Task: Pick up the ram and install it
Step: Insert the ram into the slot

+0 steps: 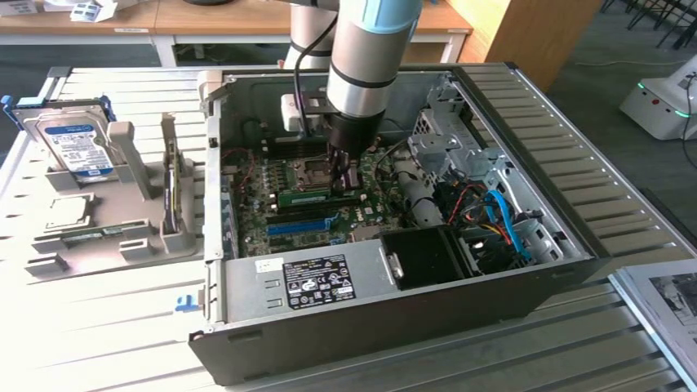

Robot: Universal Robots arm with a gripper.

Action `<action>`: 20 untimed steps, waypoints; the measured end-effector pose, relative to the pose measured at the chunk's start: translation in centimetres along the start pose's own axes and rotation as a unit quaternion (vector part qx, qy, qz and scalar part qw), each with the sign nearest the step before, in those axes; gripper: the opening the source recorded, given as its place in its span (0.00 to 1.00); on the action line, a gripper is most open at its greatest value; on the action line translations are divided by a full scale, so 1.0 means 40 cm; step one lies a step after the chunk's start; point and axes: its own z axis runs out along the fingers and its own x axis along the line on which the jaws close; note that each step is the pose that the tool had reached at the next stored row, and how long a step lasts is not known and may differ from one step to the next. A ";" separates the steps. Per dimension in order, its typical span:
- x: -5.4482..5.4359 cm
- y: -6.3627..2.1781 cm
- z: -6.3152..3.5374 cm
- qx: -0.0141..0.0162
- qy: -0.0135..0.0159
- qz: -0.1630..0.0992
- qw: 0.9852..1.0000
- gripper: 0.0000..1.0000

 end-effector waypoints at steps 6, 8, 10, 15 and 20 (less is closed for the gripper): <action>0.000 0.000 0.004 0.000 0.000 0.000 1.000 0.12; 0.000 0.000 0.005 0.000 0.000 0.000 1.000 0.12; 0.000 0.000 0.006 0.000 0.000 0.000 1.000 0.12; 0.000 -0.001 0.010 0.000 0.000 0.000 1.000 0.12; 0.001 -0.001 0.013 0.000 0.000 0.000 1.000 0.12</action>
